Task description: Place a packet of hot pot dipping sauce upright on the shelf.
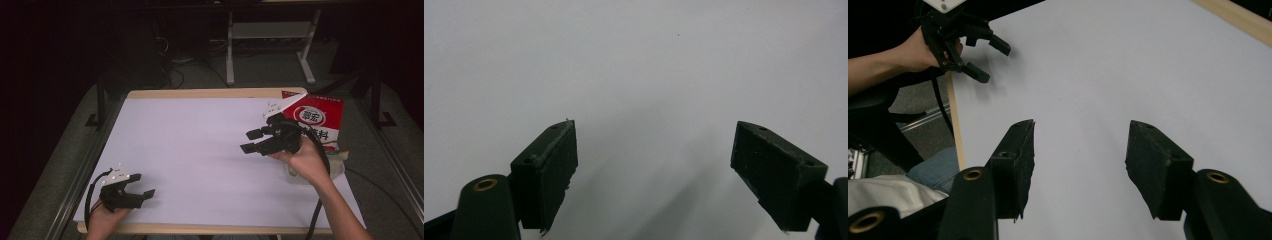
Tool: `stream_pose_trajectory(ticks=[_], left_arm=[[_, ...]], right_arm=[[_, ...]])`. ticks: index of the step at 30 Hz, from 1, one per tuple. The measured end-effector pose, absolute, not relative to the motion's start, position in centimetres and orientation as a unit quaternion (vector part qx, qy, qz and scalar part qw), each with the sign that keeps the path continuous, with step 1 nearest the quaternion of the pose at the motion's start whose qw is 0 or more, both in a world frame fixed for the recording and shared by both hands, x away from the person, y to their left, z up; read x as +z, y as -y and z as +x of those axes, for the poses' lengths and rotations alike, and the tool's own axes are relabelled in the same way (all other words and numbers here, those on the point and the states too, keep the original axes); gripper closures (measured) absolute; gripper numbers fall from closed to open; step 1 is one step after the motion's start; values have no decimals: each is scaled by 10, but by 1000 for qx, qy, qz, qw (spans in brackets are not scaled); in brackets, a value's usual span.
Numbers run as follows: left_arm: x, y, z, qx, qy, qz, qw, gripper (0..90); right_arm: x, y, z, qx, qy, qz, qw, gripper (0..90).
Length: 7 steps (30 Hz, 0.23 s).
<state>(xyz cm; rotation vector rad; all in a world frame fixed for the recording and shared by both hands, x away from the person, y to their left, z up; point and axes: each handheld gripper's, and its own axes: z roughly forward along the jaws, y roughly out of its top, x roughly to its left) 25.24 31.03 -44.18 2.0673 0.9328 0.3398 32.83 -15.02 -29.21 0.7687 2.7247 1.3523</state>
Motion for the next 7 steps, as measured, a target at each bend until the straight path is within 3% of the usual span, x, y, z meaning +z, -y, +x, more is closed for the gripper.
stream_pose_trajectory(ticks=[7], left_arm=[[-442,-310,252,135,-369,823,411,185]], right_arm=[[-315,143,316,433,-869,240,-7,428]])
